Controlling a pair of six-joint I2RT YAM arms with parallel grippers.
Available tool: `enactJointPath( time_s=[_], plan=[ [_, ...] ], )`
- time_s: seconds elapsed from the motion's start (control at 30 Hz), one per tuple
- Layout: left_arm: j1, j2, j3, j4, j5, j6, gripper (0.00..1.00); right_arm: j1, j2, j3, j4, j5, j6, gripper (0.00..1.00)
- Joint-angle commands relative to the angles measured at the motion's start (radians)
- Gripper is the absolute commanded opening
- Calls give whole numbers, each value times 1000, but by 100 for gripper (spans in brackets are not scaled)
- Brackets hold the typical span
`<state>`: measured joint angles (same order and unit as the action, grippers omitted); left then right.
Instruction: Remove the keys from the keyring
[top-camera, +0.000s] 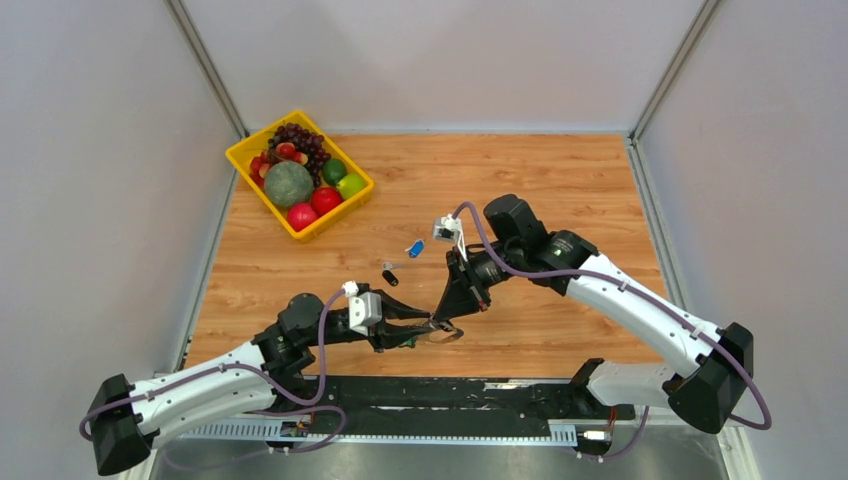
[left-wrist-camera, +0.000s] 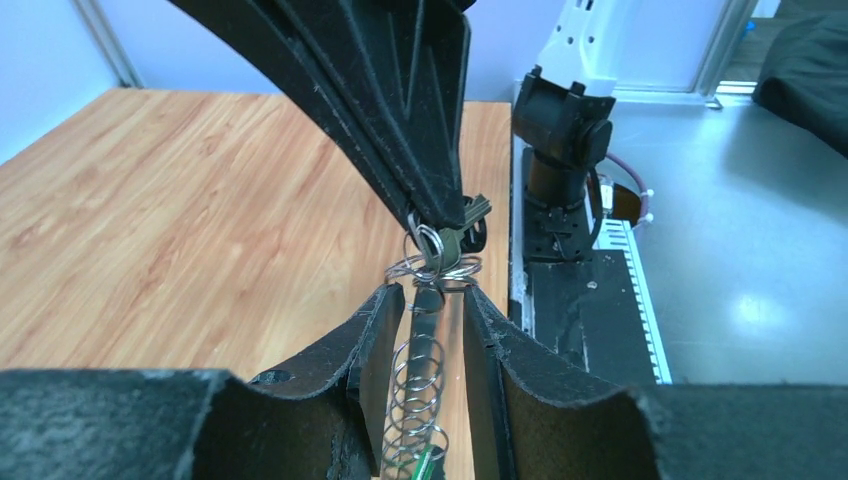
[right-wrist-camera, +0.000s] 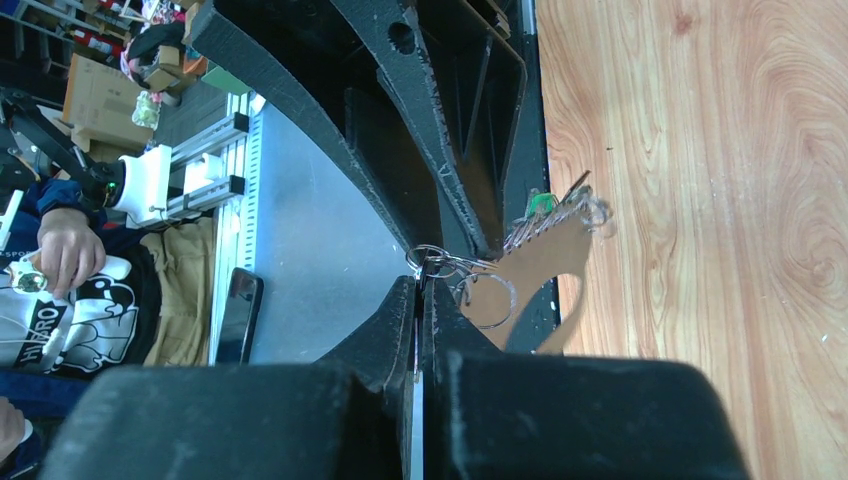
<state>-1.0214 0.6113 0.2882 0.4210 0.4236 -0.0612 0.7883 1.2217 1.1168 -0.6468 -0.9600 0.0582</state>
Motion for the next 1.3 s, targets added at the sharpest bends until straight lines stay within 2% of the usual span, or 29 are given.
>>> enactJointPath(
  time_s=[0.0, 0.2, 0.23, 0.33, 0.37, 0.53, 0.6, 0.7, 0.77, 0.97, 1.1, 1.27],
  plan=[
    [-6, 9, -7, 109, 91, -2, 39, -4, -35, -2, 57, -43, 2, 0],
    [-8, 26, -3, 107, 101, -10, 39, -4, -39, -2, 58, -51, 0, 0],
    [-8, 26, -3, 106, 101, -8, 37, -4, -41, -2, 57, -52, 0, 0],
    [-8, 29, 1, 98, 102, -8, 21, -4, -42, -3, 56, -53, -1, 0],
    [-8, 29, 1, 94, 100, -7, 19, -4, -42, -3, 57, -57, -2, 0],
    [-8, 30, 9, 76, 88, -8, 20, -4, -43, -3, 56, -63, -3, 0],
    [-8, 33, 10, 75, 87, -13, 23, -4, -42, 0, 59, -65, -1, 0],
    [-8, 41, 11, 80, 79, -18, 35, -4, -42, 2, 60, -75, 2, 0],
    [-8, 46, 11, 82, 70, -16, 37, -4, -42, 2, 61, -82, 2, 0],
    [-9, 58, 17, 91, -18, -19, 31, -3, -40, 0, 69, -100, 9, 0],
    [-10, 74, 18, 129, -46, -33, 36, -2, -37, -6, 77, -104, 17, 0],
    [-9, 79, 24, 131, -60, -28, 35, -3, -39, -10, 88, -103, 25, 0]
  ],
)
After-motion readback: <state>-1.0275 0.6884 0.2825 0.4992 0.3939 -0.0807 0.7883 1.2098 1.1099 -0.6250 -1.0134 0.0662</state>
